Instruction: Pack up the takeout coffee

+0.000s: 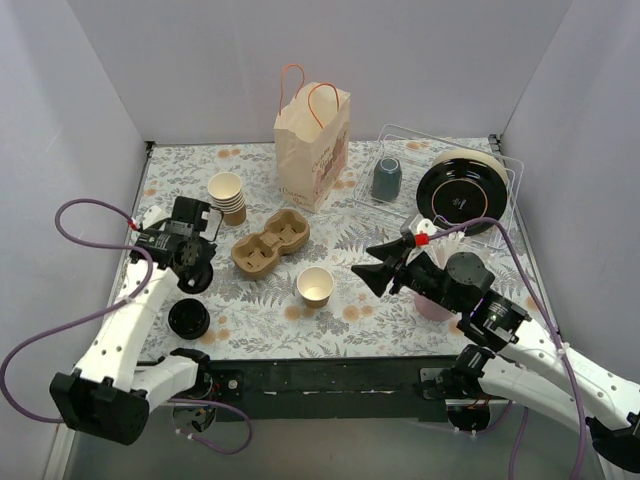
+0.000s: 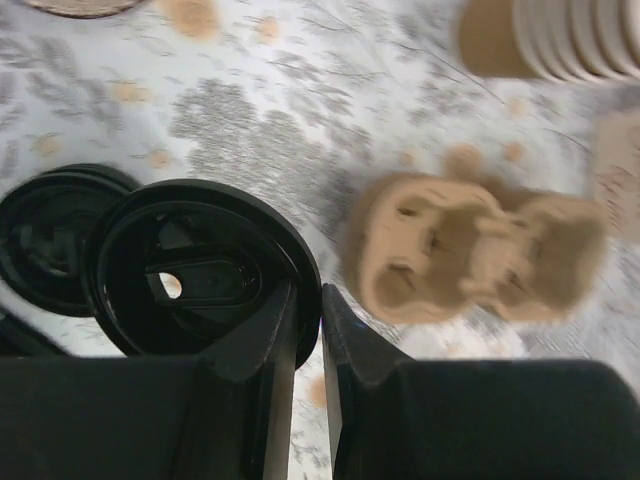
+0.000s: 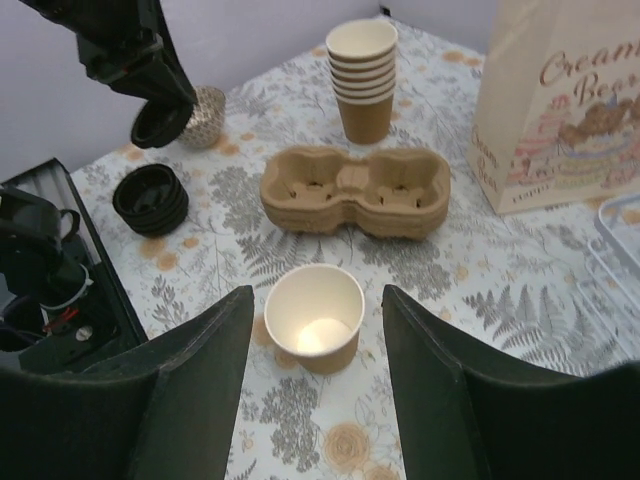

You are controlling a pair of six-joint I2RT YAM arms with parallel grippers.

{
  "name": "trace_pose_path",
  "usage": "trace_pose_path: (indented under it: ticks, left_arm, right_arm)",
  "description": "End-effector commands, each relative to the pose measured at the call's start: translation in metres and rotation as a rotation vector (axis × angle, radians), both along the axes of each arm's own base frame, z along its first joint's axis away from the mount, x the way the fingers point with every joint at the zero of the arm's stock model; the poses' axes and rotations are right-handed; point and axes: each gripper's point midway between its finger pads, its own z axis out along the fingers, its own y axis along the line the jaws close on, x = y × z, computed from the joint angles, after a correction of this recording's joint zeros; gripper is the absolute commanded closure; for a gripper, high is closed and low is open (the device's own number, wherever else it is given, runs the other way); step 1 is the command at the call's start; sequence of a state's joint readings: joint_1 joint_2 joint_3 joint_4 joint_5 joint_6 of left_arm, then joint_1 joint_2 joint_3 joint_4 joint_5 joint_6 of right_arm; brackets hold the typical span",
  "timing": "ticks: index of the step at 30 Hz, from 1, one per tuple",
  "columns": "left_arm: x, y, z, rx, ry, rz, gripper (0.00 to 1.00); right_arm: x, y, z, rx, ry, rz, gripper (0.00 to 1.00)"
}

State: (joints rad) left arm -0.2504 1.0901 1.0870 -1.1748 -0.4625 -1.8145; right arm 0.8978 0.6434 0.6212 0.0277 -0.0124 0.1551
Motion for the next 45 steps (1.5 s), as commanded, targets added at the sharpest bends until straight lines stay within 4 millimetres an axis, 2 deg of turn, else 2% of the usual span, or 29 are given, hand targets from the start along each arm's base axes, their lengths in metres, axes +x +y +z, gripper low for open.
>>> trace_pose_path:
  ticks: [1, 2, 4, 5, 6, 8, 9, 10, 11, 12, 13, 14, 15, 17, 18, 19, 20, 24, 28, 29, 30, 32, 33, 34, 35, 37, 38, 39, 45]
  left_arm:
    - [0.018, -0.046, 0.068, -0.14, -0.286, -0.34, 1.0]
    - [0.027, -0.058, 0.084, -0.134, -0.364, -0.459, 1.0]
    - [0.018, -0.093, 0.107, -0.235, -0.456, -0.668, 1.0]
    - [0.021, -0.106, 0.12, -0.24, -0.528, -0.776, 1.0]
    - [0.005, -0.133, 0.131, -0.346, -0.563, -0.941, 1.0]
    - [-0.009, -0.16, 0.153, -0.433, -0.664, -1.134, 1.0]
    - [-0.023, -0.174, 0.147, -0.531, -0.661, -1.229, 1.0]
    - [-0.052, -0.19, 0.156, -0.676, -0.672, -1.39, 1.0]
    - [-0.064, -0.196, 0.175, -0.714, -0.778, -1.5, 1.0]
    - [-0.076, -0.2, 0.161, -0.793, -0.764, -1.544, 1.0]
    - [-0.092, -0.201, 0.179, -0.822, -0.852, -1.642, 1.0]
    - [-0.098, -0.2, 0.179, -0.815, -0.882, -1.665, 1.0]
    - [-0.108, -0.198, 0.181, -0.787, -0.926, -1.686, 1.0]
    - [-0.114, -0.196, 0.183, -0.739, -0.97, -1.717, 1.0]
    - [-0.119, -0.195, 0.182, -0.733, -0.978, -1.739, 1.0]
    - [-0.121, -0.195, 0.18, -0.735, -0.972, -1.759, 1.0]
    - [-0.13, -0.195, 0.177, -0.76, -0.948, -1.813, 1.0]
    - [-0.142, -0.195, 0.171, -0.806, -0.908, -1.887, 1.0]
    - [-0.158, -0.203, 0.171, -0.828, -0.926, -1.962, 1.0]
    - [-0.161, -0.205, 0.17, -0.83, -0.934, -1.975, 1.0]
    - [-0.166, -0.209, 0.171, -0.837, -0.951, -1.995, 1.0]
    - [-0.173, -0.213, 0.173, -0.804, -1.033, -2.041, 1.0]
    - [-0.178, -0.215, 0.176, -0.806, -1.068, -2.057, 1.0]
    - [-0.182, -0.215, 0.183, -0.764, -1.156, -2.088, 1.0]
    - [-0.184, -0.215, 0.184, -0.757, -1.181, -2.097, 1.0]
    - [-0.186, -0.215, 0.187, -0.739, -1.218, -2.126, 1.0]
    - [-0.183, -0.218, 0.185, -0.749, -1.2, -2.131, 1.0]
    - [-0.183, -0.218, 0.188, -0.751, -1.199, -2.145, 1.0]
    - [-0.183, -0.223, 0.187, -0.775, -1.18, -2.186, 1.0]
  right_arm:
    - [-0.006, 0.019, 0.072, 0.183, -0.211, 0.103, 0.38]
    - [-0.007, 0.022, 0.077, 0.169, -0.253, 0.123, 0.37]
    - [-0.015, 0.032, 0.084, 0.15, -0.322, 0.209, 0.36]
    - [-0.017, 0.034, 0.091, 0.137, -0.411, 0.23, 0.35]
    - [-0.021, 0.039, 0.088, 0.121, -0.44, 0.271, 0.35]
    - [-0.022, 0.042, 0.087, 0.104, -0.504, 0.293, 0.34]
    - [-0.025, 0.043, 0.087, 0.097, -0.543, 0.315, 0.34]
    - [-0.027, 0.045, 0.076, 0.088, -0.545, 0.334, 0.34]
    - [-0.03, 0.045, 0.074, 0.094, -0.553, 0.348, 0.34]
    - [-0.036, 0.044, 0.081, 0.147, -0.538, 0.36, 0.34]
    - [-0.038, 0.043, 0.082, 0.175, -0.515, 0.362, 0.34]
    - [-0.041, 0.042, 0.08, 0.2, -0.494, 0.369, 0.33]
    - [-0.054, 0.04, 0.087, 0.235, -0.528, 0.419, 0.32]
    - [-0.067, 0.039, 0.084, 0.239, -0.582, 0.48, 0.3]
    - [-0.081, 0.039, 0.084, 0.238, -0.631, 0.549, 0.29]
    - [-0.082, 0.039, 0.084, 0.215, -0.692, 0.562, 0.29]
    - [-0.083, 0.038, 0.084, 0.202, -0.715, 0.566, 0.28]
    - [-0.064, 0.04, 0.085, 0.134, -0.756, 0.483, 0.26]
    - [-0.063, 0.049, 0.083, 0.139, -0.697, 0.519, 0.26]
    - [-0.067, 0.05, 0.09, 0.191, -0.635, 0.533, 0.26]
    - [-0.064, 0.056, 0.088, 0.221, -0.56, 0.539, 0.27]
    - [-0.06, 0.059, 0.105, 0.327, -0.459, 0.513, 0.29]
    - [-0.062, 0.063, 0.104, 0.37, -0.332, 0.537, 0.31]
    - [-0.065, 0.064, 0.104, 0.386, -0.306, 0.557, 0.3]
    - [-0.076, 0.062, 0.11, 0.415, -0.339, 0.613, 0.3]
    - [-0.091, 0.061, 0.1, 0.423, -0.355, 0.696, 0.28]
    - [-0.101, 0.06, 0.094, 0.411, -0.377, 0.76, 0.25]
    - [-0.106, 0.058, 0.096, 0.427, -0.407, 0.78, 0.19]
    - [-0.106, 0.062, 0.09, 0.41, -0.394, 0.8, 0.16]
